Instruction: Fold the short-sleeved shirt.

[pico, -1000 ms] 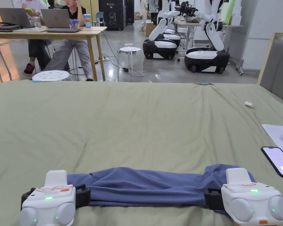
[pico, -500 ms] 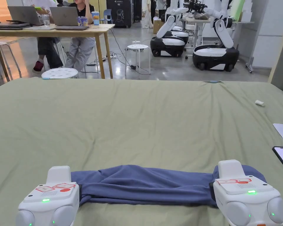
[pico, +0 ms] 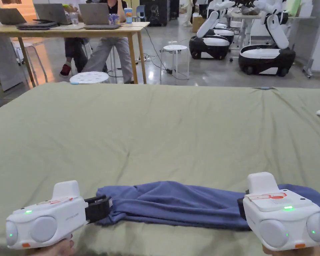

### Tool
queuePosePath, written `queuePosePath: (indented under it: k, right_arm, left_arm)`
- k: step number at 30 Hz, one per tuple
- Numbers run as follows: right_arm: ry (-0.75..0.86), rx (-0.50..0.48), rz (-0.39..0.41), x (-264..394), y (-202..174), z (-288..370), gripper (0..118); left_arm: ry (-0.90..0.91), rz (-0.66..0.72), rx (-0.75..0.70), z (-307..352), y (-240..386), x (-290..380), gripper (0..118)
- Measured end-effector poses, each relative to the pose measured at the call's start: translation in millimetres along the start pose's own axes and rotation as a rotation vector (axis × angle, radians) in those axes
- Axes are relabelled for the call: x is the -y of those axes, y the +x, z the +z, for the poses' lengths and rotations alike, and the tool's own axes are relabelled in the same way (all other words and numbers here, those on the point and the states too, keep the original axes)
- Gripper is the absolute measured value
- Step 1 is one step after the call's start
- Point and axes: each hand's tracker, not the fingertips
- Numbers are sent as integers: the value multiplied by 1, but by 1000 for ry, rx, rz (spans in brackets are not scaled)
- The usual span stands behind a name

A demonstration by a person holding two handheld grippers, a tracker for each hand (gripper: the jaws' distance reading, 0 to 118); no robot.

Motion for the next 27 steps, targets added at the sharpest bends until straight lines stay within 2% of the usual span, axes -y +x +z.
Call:
queuePosePath:
  k: [8,12,19,21,22,23,24,25,27]
  right_arm:
    - [15,-66,39,-14,-41,-2,0]
    - [6,-85,41,-15,-54,-5,0]
    - [-22,-91,56,-16,-61,-9,0]
    - [-28,-81,59,-17,-62,-10,0]
    - [-30,-81,59,-17,-62,-13,0]
    - [-31,-80,57,-17,-62,-13,0]
    - [-32,-79,56,-17,-62,-14,0]
    - [-35,-79,55,-17,-62,-14,0]
    - [-38,-76,56,-17,-61,-15,0]
  left_arm:
    - [-115,93,360,-19,-56,-9,85]
    - [-130,84,325,-39,-59,-8,85]
    - [-142,115,370,-76,-47,-16,82]
    - [-152,108,392,-79,-37,-18,70]
    - [-165,105,417,-83,-32,-17,70]
    - [-184,93,433,-88,-28,-15,51]
    - [-189,82,420,-93,-24,-12,25]
    - [-199,87,440,-98,-23,-8,13]
    - [-204,88,433,-99,-23,-11,10]
